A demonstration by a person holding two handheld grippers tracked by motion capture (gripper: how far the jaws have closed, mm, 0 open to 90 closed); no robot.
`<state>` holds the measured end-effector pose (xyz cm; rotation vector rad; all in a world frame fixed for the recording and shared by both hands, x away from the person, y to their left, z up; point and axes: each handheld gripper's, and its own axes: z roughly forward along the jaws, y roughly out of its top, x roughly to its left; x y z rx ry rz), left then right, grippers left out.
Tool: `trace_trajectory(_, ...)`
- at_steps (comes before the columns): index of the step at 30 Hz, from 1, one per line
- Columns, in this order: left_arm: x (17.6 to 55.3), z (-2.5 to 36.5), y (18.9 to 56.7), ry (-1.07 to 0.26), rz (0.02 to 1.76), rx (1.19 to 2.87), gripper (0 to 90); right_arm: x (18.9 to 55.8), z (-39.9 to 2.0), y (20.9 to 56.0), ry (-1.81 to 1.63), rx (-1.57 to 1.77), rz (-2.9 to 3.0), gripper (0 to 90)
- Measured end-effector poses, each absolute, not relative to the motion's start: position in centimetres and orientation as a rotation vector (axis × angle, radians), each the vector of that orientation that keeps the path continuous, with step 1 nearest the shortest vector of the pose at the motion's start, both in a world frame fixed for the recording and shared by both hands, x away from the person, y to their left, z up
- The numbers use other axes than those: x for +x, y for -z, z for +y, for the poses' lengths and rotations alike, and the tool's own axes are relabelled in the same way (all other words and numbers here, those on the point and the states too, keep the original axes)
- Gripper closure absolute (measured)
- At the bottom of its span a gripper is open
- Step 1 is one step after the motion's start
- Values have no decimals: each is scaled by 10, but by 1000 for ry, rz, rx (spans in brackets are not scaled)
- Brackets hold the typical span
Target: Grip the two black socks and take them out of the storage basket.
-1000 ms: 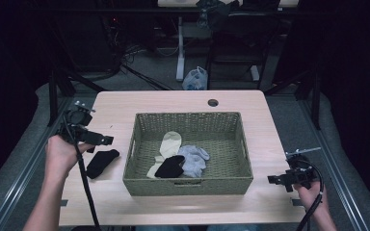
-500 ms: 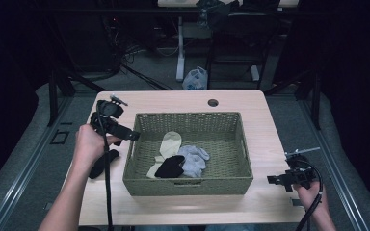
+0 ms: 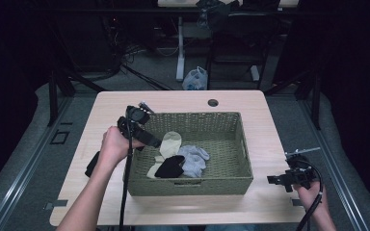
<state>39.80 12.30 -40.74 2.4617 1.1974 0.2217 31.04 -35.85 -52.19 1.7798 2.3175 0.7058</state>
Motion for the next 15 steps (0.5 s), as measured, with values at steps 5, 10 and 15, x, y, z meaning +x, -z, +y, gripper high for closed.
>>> trace_trajectory(5, 402, 111, 424, -185, 1191, 2495, 4, 310, -359, 522, -706, 1783, 2313, 148)
trace_trajectory(10, 405, 103, 439, -152, 1186, 2524, 8, 310, -359, 522, -705, 1779, 2321, 148)
trace_trajectory(15, 408, 89, 461, -100, 1173, 2567, 54, 310, -358, 522, -707, 1780, 2315, 148)
